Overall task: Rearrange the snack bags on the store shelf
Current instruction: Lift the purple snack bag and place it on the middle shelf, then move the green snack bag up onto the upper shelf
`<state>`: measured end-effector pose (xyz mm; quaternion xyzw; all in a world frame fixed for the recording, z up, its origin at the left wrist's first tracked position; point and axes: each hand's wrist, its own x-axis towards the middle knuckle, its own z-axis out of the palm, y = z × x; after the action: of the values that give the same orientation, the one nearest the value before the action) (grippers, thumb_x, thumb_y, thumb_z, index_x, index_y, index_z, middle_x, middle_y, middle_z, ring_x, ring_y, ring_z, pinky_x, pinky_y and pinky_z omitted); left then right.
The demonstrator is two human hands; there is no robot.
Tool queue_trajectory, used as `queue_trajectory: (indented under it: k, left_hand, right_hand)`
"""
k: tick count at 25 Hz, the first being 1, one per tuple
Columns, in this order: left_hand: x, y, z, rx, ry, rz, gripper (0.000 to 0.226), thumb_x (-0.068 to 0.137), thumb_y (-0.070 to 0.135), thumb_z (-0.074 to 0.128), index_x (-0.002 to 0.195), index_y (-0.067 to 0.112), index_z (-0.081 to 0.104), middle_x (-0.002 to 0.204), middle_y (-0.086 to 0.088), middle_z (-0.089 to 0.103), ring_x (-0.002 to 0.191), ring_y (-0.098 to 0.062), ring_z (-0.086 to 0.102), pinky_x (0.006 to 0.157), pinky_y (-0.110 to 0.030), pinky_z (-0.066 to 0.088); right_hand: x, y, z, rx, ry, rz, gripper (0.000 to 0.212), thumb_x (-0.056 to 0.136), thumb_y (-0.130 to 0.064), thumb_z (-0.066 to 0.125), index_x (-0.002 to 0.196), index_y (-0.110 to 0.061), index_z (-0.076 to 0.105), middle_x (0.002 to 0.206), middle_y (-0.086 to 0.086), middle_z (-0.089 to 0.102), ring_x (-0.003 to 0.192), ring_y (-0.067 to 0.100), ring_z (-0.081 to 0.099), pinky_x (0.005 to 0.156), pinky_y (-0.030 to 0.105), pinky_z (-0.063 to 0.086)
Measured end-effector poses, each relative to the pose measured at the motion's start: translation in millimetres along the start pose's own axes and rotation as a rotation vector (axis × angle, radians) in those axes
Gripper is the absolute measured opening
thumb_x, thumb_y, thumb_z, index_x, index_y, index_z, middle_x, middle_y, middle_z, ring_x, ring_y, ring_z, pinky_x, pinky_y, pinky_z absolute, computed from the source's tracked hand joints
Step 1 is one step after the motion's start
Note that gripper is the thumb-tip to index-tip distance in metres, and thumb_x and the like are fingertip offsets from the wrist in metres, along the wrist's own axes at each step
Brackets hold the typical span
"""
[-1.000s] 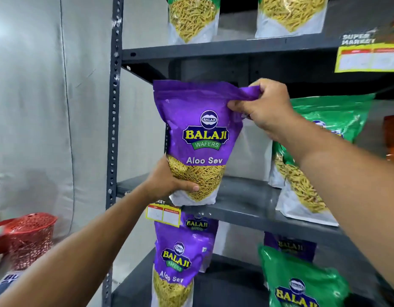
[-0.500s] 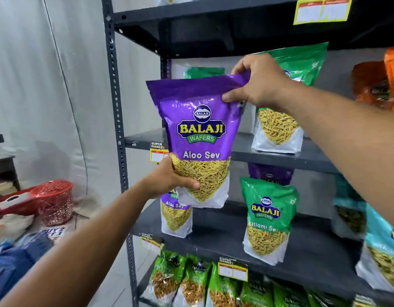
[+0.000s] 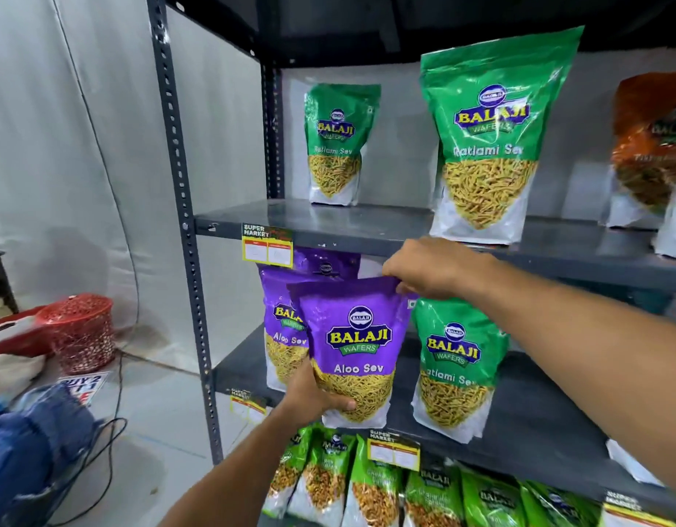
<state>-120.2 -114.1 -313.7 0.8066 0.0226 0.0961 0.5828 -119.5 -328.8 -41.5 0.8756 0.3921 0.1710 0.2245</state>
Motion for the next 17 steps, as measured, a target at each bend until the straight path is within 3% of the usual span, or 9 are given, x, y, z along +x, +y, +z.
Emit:
queue_trajectory:
  k: [4, 7, 10, 12, 13, 15, 17]
  left_hand:
    - [31.0, -14.5, 10.8, 0.056, 0.005, -0.038, 0.107, 0.022, 0.044, 0.102, 0.118, 0.021, 0.060, 0.108, 0.001, 0.076, 0.104, -0.019, 0.071, 0.094, -0.047, 0.057]
    - [48.0, -15.5, 19.2, 0.095, -0.030, -0.114, 0.089, 0.039, 0.020, 0.102, 0.117, 0.015, 0.059, 0.107, 0.001, 0.075, 0.104, -0.020, 0.069, 0.095, -0.040, 0.054]
    - [65.4, -22.9, 29.7, 0.098, -0.040, -0.153, 0.082, 0.050, 0.011, 0.098, 0.120, 0.011, 0.055, 0.105, 0.001, 0.072, 0.104, -0.023, 0.067, 0.083, -0.029, 0.053]
    - [74.1, -27.4, 34.1, 0.091, -0.029, -0.168, 0.081, 0.055, 0.013, 0.097, 0.123, 0.012, 0.052, 0.108, -0.002, 0.070, 0.101, -0.024, 0.067, 0.065, -0.017, 0.054]
    - [76.3, -29.4, 35.8, 0.082, -0.016, -0.176, 0.081, 0.057, 0.016, 0.096, 0.124, 0.013, 0.051, 0.111, -0.002, 0.069, 0.102, -0.023, 0.067, 0.059, -0.013, 0.052]
    - [67.9, -29.2, 41.1, 0.040, 0.082, -0.163, 0.077, 0.060, 0.017, 0.095, 0.121, 0.016, 0.050, 0.115, -0.003, 0.067, 0.107, -0.024, 0.064, 0.071, -0.015, 0.051]
    - [36.1, -29.7, 55.9, 0.067, 0.269, -0.061, 0.064, 0.063, 0.015, 0.093, 0.111, 0.018, 0.051, 0.117, -0.007, 0.064, 0.107, -0.025, 0.062, 0.079, -0.015, 0.046]
  right_hand:
    - [26.2, 7.1, 43.3, -0.016, -0.073, 0.026, 0.020, 0.086, -0.016, 0.050, 0.105, -0.013, 0.057, 0.106, 0.019, 0.063, 0.096, 0.041, 0.062, 0.066, 0.037, 0.045]
    - [41.7, 14.3, 72.2, -0.018, -0.118, 0.051, 0.017, 0.082, -0.005, 0.050, 0.098, -0.010, 0.055, 0.103, 0.019, 0.063, 0.093, 0.038, 0.063, 0.062, 0.034, 0.041]
    - [53.9, 20.7, 92.8, 0.059, -0.181, 0.077, 0.018, 0.078, -0.001, 0.046, 0.093, -0.008, 0.053, 0.101, 0.021, 0.062, 0.089, 0.035, 0.061, 0.064, 0.034, 0.043]
    - [61.6, 25.1, 105.2, 0.130, -0.192, 0.102, 0.014, 0.082, -0.005, 0.043, 0.092, -0.009, 0.052, 0.102, 0.021, 0.062, 0.088, 0.032, 0.058, 0.065, 0.032, 0.039]
    - [64.6, 27.5, 109.3, 0.197, -0.177, 0.128, 0.012, 0.085, -0.009, 0.043, 0.093, -0.011, 0.052, 0.106, 0.020, 0.061, 0.090, 0.031, 0.056, 0.067, 0.031, 0.038]
    - [67.4, 33.1, 118.3, 0.318, -0.130, 0.194, 0.018, 0.088, -0.020, 0.046, 0.104, -0.014, 0.051, 0.123, 0.017, 0.057, 0.106, 0.031, 0.054, 0.083, 0.033, 0.043]
    - [59.8, 40.7, 126.1, 0.379, -0.112, 0.280, 0.047, 0.089, -0.032, 0.051, 0.133, -0.022, 0.037, 0.147, 0.011, 0.040, 0.131, 0.030, 0.041, 0.107, 0.038, 0.036]
